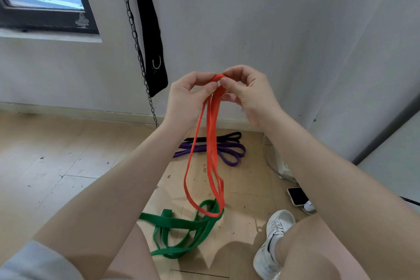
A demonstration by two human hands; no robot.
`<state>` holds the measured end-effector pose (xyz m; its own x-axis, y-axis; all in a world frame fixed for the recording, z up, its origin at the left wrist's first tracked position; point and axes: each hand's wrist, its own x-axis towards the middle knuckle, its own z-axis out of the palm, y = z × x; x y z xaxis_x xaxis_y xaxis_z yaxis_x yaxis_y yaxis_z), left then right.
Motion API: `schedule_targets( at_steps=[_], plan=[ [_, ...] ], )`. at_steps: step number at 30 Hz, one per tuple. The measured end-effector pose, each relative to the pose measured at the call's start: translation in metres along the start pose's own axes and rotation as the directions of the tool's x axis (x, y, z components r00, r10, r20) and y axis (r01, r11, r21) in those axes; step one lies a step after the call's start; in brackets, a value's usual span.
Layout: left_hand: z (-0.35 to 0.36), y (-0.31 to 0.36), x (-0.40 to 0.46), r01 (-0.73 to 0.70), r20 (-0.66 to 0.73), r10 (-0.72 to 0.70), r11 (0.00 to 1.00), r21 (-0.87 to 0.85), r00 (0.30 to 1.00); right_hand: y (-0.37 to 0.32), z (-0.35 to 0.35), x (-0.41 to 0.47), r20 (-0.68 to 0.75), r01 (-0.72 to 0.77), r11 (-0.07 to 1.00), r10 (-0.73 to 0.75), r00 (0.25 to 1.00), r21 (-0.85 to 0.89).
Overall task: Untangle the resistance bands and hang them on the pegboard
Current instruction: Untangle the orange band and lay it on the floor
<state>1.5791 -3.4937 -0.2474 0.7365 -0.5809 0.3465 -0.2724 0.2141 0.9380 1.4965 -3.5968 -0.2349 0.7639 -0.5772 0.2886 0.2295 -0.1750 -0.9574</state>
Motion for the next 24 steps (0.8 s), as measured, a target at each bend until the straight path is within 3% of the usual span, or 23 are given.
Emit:
schedule_targets(
  at_steps=[4,10,13,19,24],
  plan=[
    [-0.001,-0.001,-0.001,0.045,-0.021,-0.046,0.996,-0.078,0.999,0.007,0.009,-0.005,-0.007,-0.013,0.999,0.013,1.000,-0.045],
    [-0.003,-0.006,-0.004,0.009,-0.030,-0.010,1.000,-0.028,0.999,0.013,0.016,-0.009,-0.131,-0.012,0.992,-0.005,0.991,-0.126],
    [-0.002,-0.007,-0.009,0.017,-0.052,-0.020,0.998,-0.055,0.998,0.011,0.019,-0.009,-0.141,-0.030,0.999,0.027,0.990,-0.021],
    [-0.007,-0.007,-0.008,0.037,-0.054,-0.040,0.998,-0.059,0.998,0.011,0.022,-0.017,-0.026,-0.040,0.990,0.043,0.999,0.133],
    [-0.012,-0.011,-0.014,0.130,0.116,-0.117,0.986,-0.105,0.986,0.014,0.018,-0.015,-0.094,0.009,0.997,-0.016,0.995,-0.079]
  ],
)
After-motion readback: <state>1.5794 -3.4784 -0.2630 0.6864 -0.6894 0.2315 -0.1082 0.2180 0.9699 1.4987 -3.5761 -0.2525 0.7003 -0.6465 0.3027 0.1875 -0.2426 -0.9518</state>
